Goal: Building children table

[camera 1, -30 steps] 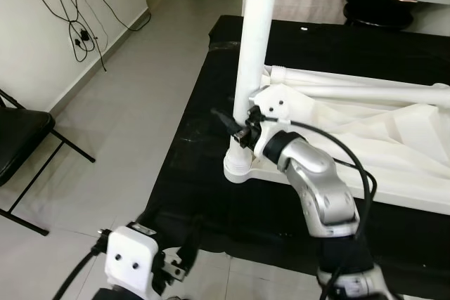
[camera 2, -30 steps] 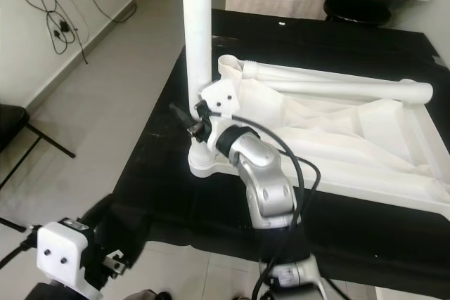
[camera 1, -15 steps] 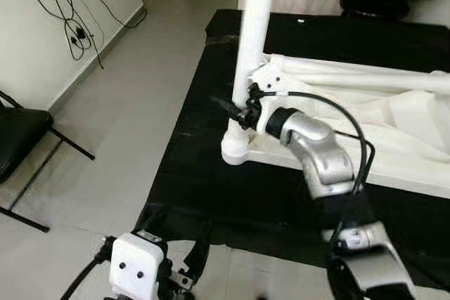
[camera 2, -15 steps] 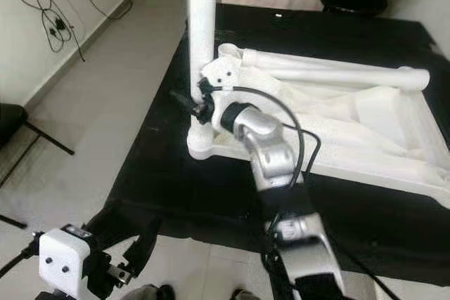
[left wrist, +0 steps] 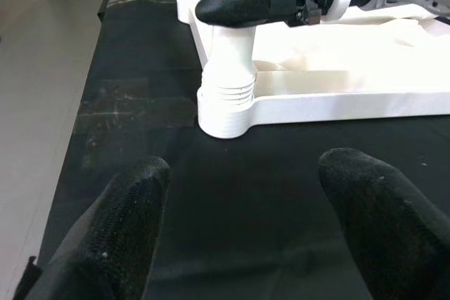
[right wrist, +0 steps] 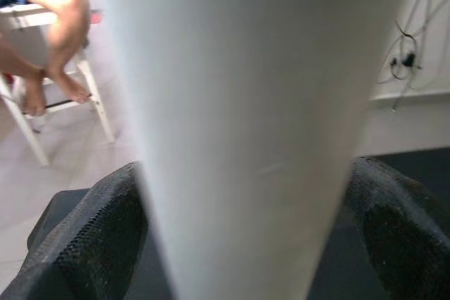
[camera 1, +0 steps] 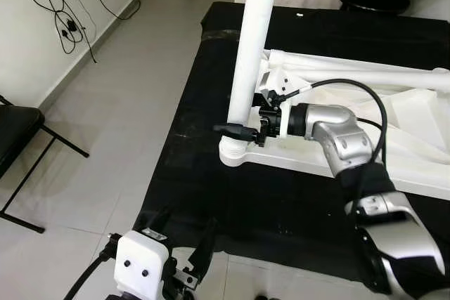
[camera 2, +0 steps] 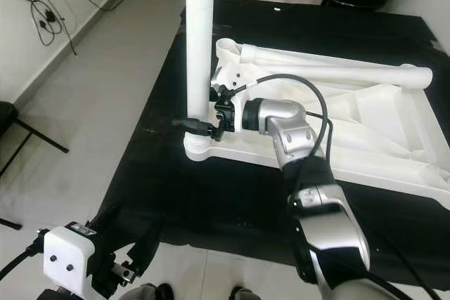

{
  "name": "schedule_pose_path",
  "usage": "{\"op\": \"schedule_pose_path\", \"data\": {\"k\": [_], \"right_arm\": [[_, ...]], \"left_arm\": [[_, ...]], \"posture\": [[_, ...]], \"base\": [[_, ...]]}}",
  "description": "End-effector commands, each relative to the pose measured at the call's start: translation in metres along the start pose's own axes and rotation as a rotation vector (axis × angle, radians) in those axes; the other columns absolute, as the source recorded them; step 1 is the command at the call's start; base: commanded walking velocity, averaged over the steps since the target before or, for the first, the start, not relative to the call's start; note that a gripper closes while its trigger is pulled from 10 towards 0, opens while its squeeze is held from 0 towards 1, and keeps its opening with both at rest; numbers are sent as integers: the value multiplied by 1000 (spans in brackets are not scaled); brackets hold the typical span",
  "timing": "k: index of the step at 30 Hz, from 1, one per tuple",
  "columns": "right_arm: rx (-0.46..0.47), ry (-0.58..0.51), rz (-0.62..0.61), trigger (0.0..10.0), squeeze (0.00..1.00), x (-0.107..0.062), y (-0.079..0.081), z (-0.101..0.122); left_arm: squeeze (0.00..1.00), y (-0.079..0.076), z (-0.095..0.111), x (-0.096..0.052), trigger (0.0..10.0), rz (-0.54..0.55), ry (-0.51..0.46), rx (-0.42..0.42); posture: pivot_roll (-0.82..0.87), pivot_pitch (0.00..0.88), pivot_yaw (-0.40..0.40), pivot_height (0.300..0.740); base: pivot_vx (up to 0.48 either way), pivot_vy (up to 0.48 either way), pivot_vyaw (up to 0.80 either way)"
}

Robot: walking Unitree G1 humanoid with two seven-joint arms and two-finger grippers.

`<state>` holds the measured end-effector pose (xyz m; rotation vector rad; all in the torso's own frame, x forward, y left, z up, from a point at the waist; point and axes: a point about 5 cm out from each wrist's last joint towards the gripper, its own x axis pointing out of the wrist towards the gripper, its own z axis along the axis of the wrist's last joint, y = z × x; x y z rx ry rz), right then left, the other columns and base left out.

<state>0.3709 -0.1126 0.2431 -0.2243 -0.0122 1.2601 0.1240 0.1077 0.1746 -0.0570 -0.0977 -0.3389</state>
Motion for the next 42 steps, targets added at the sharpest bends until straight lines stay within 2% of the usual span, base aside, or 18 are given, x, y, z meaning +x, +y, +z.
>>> {"op": "schedule_pose_path", "data": {"k": [1,2,3,5,6,12,20,21,27,28,29,30,31,32,33,39,42], "right_arm": [[18,-45,65,10000,0,7,0,5],[18,-45,65,10000,0,7,0,5],[25,-58,96,7137,0,11,2,6],[26,-66,121,7137,0,14,3,7],[31,-70,143,0,0,16,4,6],[37,-110,248,0,0,10,4,11],[51,-142,230,0,0,1,4,9],[68,-175,156,0,0,-3,9,2],[95,-203,76,0,0,-3,18,-6],[144,-121,-157,0,0,15,44,-28],[144,-121,-157,0,0,15,44,-28],[171,-74,-372,0,0,18,63,-39],[197,-49,-523,0,0,19,79,-44],[197,-49,-523,0,0,19,79,-44],[212,-40,-598,0,0,20,87,-45],[183,-66,-591,0,0,36,85,-41],[189,-68,-587,0,0,37,84,-40]], "left_arm": [[0,-3,0,-1,10000,-13,4,-6],[0,-3,0,-1,10000,-13,4,-6],[0,-3,0,-1,10000,-14,4,-8],[0,-3,-1,-1,10000,-14,5,-10],[0,-4,-1,-1,10000,-14,5,-11],[0,-5,-1,-3,10000,-13,7,-17],[0,-4,-2,-2,10000,-20,4,-22],[0,-3,-2,-1,10000,-23,1,-22],[0,-3,-1,-1,10000,-25,0,-23],[0,-2,-1,-1,10000,-27,-1,-19],[0,-2,-1,-1,10000,-27,-1,-19],[0,-1,0,-1,10000,-28,-2,-16],[0,1,-1,-1,10000,-32,-2,-13],[0,1,-1,-1,10000,-32,-2,-13],[0,2,-1,0,10000,-34,-3,-11],[0,5,-3,5,10000,-59,-14,0],[0,6,-3,6,10000,-59,-16,0]], "posture": [[88,200,-44,740],[88,200,-44,740],[87,204,-44,740],[87,204,-44,740],[89,205,-44,740],[80,201,-42,740],[64,194,-32,740],[59,198,-33,740],[60,198,-35,740],[50,205,-25,740],[50,205,-25,740],[50,205,-25,740],[44,200,-13,740],[44,200,-13,740],[44,200,-13,740],[42,180,-7,740],[41,181,-7,740]], "base": [[0,0,0],[0,0,0],[0,0,0],[0,0,0],[0,0,0],[0,0,0],[0,0,0],[0,0,0],[0,0,0],[0,0,0],[0,0,0],[0,0,0],[0,0,0],[0,0,0],[0,0,0],[0,0,0],[0,0,0]]}}
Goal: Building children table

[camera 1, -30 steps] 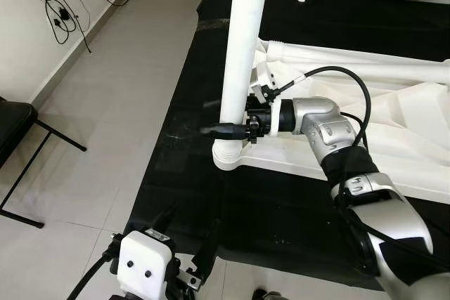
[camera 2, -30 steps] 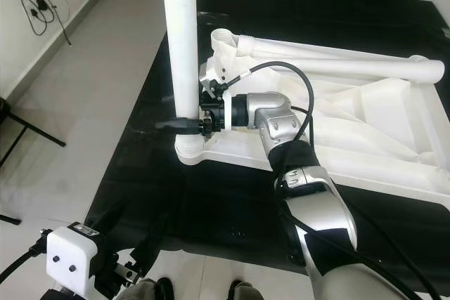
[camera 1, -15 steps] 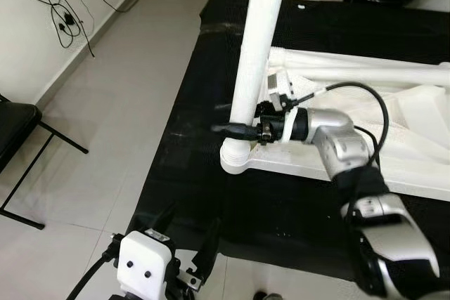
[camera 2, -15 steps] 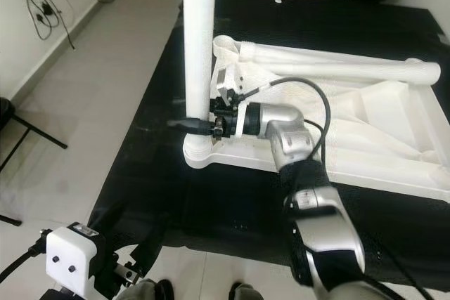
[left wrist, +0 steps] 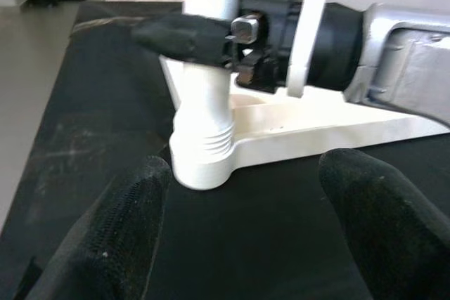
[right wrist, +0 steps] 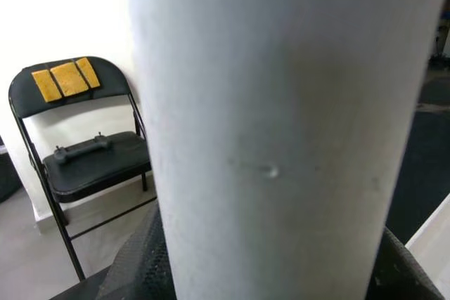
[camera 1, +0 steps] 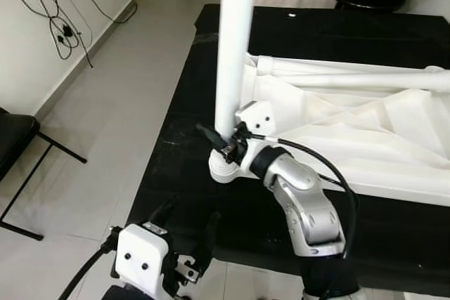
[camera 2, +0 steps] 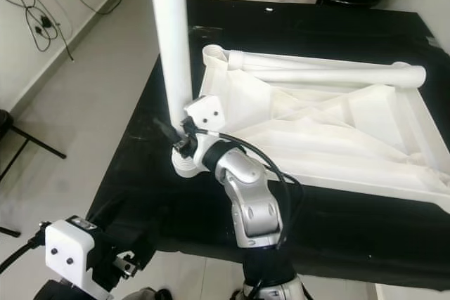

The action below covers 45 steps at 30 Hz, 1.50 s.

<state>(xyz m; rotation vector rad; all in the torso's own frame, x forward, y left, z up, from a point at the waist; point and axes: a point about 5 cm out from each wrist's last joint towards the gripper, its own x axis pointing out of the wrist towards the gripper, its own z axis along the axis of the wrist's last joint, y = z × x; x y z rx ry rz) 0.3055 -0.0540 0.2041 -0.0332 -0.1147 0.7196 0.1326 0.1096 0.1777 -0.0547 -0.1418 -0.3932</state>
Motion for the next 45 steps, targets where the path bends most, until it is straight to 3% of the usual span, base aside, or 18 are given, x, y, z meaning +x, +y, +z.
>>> {"op": "schedule_pose_path", "data": {"k": [1,2,3,4,5,6,8,12,14,15,19,26,27,28,29,38,42,45], "right_arm": [[60,83,-35,7451,0,-2,-5,-18],[60,83,-35,7451,0,-2,-5,-18],[77,71,6,10000,0,-3,-2,-15],[101,58,80,10000,525,-3,2,-11],[101,58,80,10000,525,-3,2,-11],[118,31,208,10000,1000,-2,4,-6],[118,31,208,10000,1000,-2,4,-6],[58,-17,473,10000,949,0,-7,12],[40,-20,506,10000,949,2,-11,15],[7,-13,564,10000,0,4,-14,17],[-35,33,777,10000,0,5,-14,17],[-25,25,852,10000,0,24,-16,28],[-12,15,863,4431,0,28,-16,32],[-2,7,882,4588,0,32,-17,34],[10,-1,901,0,0,33,-18,36],[23,-22,928,0,0,30,-27,36],[3,-28,841,0,0,24,-33,30],[-9,-15,682,0,0,16,-37,21]], "left_arm": [[0,1,-5,-2,10000,-2,24,-8],[0,1,-5,-2,10000,-2,24,-8],[0,2,-5,-1,10000,-2,22,-9],[0,2,-5,-1,10000,-3,21,-10],[0,2,-5,-1,10000,-3,21,-10],[0,1,-5,0,10000,-5,19,-12],[0,1,-5,0,10000,-5,19,-12],[0,0,-4,0,10000,-11,16,-14],[0,0,-4,0,10000,-11,16,-14],[0,0,-3,0,10000,-12,15,-15],[0,-1,-3,1,10000,-13,13,-15],[0,-2,-2,1,10000,-13,13,-17],[0,-2,-2,1,10000,-12,14,-16],[0,-2,-2,1,10000,-12,14,-17],[0,-2,-2,1,10000,-12,15,-17],[0,-3,-2,0,10000,-8,16,-19],[0,-4,-2,0,10000,-10,18,-21],[0,-4,-3,0,10000,-10,18,-21]], "posture": [[41,181,-8,740],[41,181,-8,740],[40,180,-8,740],[39,182,-7,740],[39,182,-7,740],[37,181,-5,740],[37,181,-5,740],[47,180,-6,740],[47,180,-6,740],[52,182,-9,740],[56,183,-10,740],[70,187,-6,740],[73,189,-7,740],[74,189,-8,740],[73,192,-9,740],[70,195,-11,740],[57,193,-14,740],[56,191,-21,740]], "base": [[0,0,0],[0,0,0],[0,0,0],[0,0,0],[0,0,0],[0,0,0],[0,0,0],[0,0,0],[0,0,0],[0,0,0],[0,0,0],[0,0,0],[0,0,0],[0,0,0],[0,0,0],[0,0,0],[0,0,0],[0,0,0]]}}
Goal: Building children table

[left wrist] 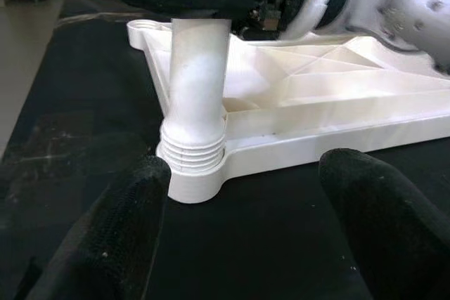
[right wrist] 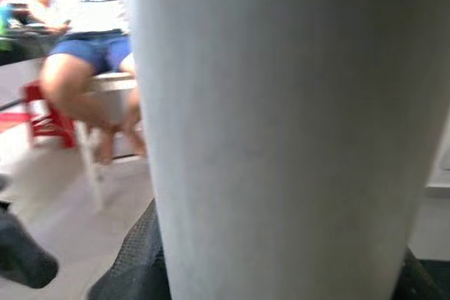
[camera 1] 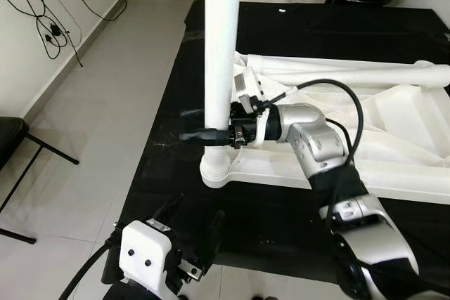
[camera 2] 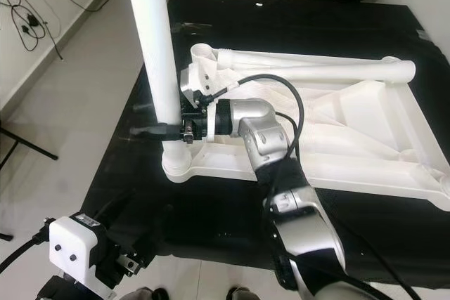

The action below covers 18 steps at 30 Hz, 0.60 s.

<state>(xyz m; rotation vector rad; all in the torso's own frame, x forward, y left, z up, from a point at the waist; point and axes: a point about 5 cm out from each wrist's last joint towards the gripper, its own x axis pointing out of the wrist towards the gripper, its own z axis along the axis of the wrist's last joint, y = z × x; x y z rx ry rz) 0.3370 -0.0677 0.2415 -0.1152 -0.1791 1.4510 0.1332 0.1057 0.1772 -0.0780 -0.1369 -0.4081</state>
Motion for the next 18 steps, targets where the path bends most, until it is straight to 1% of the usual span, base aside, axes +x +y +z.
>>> {"op": "schedule_pose_path", "data": {"k": [1,2,3,4,5,7,8,9,10,11,12,14,17,18], "right_arm": [[105,44,-230,0,0,-7,3,-23],[138,83,-425,0,0,-10,3,-32],[158,114,-563,0,0,-14,3,-38],[158,114,-563,0,0,-14,3,-38],[135,206,-796,0,0,-28,12,-48],[135,206,-796,0,0,-28,12,-48],[107,264,-943,0,0,-39,19,-53],[111,285,-988,0,0,-43,31,-59],[111,285,-988,0,0,-43,31,-59],[118,283,-1002,0,0,-45,38,-61],[118,283,-1002,0,0,-45,38,-61],[119,260,-938,0,0,-37,39,-62],[114,258,-920,0,0,-33,39,-60],[106,263,-901,10000,0,-32,37,-59]], "left_arm": [[0,0,-3,-2,10000,4,18,4],[0,1,-3,-2,10000,5,19,6],[0,1,-3,-2,10000,5,19,6],[0,1,-3,-2,10000,5,19,6],[0,2,-3,-3,10000,6,18,8],[0,2,-3,-3,10000,6,18,8],[0,2,-2,-3,10000,7,18,9],[0,3,-3,-3,10000,7,18,9],[0,3,-3,-3,10000,7,18,9],[0,4,-3,-2,10000,4,18,9],[0,4,-3,-2,10000,4,18,9],[0,4,-4,-2,10000,-5,20,8],[0,4,-4,-2,10000,-5,20,9],[0,4,-4,-2,10000,0,19,12]], "posture": [[63,184,-34,740],[63,184,-34,740],[63,184,-34,740],[63,184,-34,740],[55,187,-30,740],[55,187,-30,740],[55,187,-30,740],[45,164,-11,740],[45,164,-11,740],[50,159,-9,740],[50,159,-9,740],[54,153,-12,740],[56,154,-15,740],[58,151,-18,740]], "base": [[0,0,0],[0,0,0],[0,0,0],[0,0,0],[0,0,0],[0,0,0],[0,0,0],[0,0,0],[0,0,0],[0,0,0],[0,0,0],[0,0,0],[0,0,0],[0,0,0]]}}
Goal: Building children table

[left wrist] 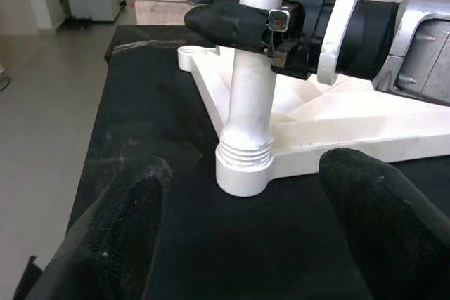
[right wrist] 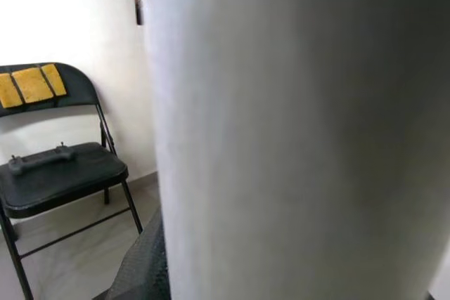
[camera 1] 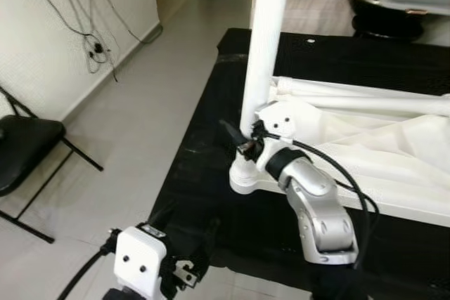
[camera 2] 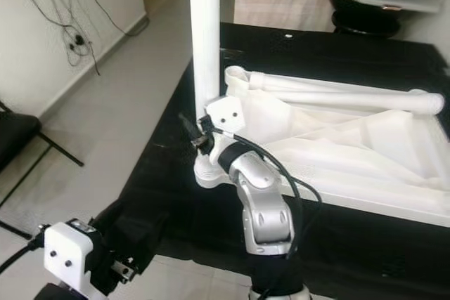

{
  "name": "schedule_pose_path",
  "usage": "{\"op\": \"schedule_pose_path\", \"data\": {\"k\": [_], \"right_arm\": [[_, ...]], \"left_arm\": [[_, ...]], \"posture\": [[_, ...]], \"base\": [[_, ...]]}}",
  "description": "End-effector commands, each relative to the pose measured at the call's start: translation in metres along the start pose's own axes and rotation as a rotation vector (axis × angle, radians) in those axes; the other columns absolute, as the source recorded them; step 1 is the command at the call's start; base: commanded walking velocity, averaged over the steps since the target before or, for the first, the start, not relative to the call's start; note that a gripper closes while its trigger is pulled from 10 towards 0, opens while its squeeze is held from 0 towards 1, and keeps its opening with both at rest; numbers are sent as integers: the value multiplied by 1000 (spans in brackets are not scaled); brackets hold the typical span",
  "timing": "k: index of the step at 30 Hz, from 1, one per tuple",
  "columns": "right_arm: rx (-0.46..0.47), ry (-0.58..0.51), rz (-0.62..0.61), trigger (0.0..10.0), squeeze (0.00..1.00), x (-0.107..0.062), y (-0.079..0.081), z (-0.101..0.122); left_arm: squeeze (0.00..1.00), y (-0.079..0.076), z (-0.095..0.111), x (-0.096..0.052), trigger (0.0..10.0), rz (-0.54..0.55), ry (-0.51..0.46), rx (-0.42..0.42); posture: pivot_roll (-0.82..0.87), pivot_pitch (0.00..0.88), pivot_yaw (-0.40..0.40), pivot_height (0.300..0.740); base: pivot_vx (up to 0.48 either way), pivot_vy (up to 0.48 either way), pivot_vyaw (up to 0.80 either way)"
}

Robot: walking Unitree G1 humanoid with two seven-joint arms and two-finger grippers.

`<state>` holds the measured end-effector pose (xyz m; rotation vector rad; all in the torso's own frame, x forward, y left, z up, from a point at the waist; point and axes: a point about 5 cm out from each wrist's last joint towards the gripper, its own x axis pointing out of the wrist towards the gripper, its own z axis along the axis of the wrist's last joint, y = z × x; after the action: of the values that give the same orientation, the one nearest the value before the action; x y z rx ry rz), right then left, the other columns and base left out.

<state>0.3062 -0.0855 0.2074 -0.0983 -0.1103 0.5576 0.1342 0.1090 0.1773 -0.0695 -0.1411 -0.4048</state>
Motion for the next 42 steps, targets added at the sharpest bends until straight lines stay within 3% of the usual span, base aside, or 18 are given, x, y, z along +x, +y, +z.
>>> {"op": "schedule_pose_path", "data": {"k": [1,3,4,5,6,11,13,15,16,21,29,30,31,37,42], "right_arm": [[30,173,-12,10000,0,-5,-4,-33],[22,174,10,10000,0,-3,-5,-30],[20,167,17,10000,494,-1,-8,-29],[20,167,17,10000,494,-1,-8,-29],[29,158,23,10000,1000,0,-10,-27],[65,112,153,10000,1000,5,-18,-20],[15,85,325,10000,953,7,-40,-12],[-14,88,362,10000,953,7,-45,-10],[-32,91,382,10000,0,7,-47,-9],[-67,99,610,10000,0,8,-60,3],[-65,79,713,10000,0,18,-62,14],[-50,62,739,4667,0,21,-62,17],[-26,48,774,0,0,22,-61,19],[25,25,869,0,0,20,-60,19],[41,19,873,0,0,15,-62,16]], "left_arm": [[0,0,-4,-1,10000,-2,21,3],[0,1,-4,-1,10000,4,20,7],[0,1,-4,-1,10000,6,19,9],[0,1,-4,-1,10000,6,19,9],[0,1,-4,-1,10000,6,19,10],[0,1,-4,-1,10000,8,18,14],[0,0,-4,0,10000,14,17,20],[0,0,-4,0,10000,16,17,22],[0,0,-3,-1,10000,17,17,23],[0,2,0,-2,10000,63,18,60],[0,1,4,-2,10000,95,8,74],[0,2,5,-2,10000,102,7,78],[0,2,5,-3,10000,106,6,79],[0,1,5,-3,10000,114,5,80],[0,1,5,-3,10000,113,6,78]], "posture": [[58,151,-18,740],[60,153,-19,740],[61,154,-18,740],[61,154,-18,740],[63,155,-19,740],[66,157,-15,740],[72,161,-16,740],[72,161,-16,740],[72,161,-16,740],[86,166,-18,740],[100,169,-26,740],[101,168,-27,740],[96,169,-28,740],[89,172,-26,740],[86,174,-25,740]], "base": [[0,0,0],[0,0,0],[0,0,0],[0,0,0],[0,0,0],[0,0,0],[0,0,0],[0,0,0],[0,0,0],[0,0,0],[0,0,0],[0,0,0],[0,0,0],[0,0,0],[0,0,0]]}}
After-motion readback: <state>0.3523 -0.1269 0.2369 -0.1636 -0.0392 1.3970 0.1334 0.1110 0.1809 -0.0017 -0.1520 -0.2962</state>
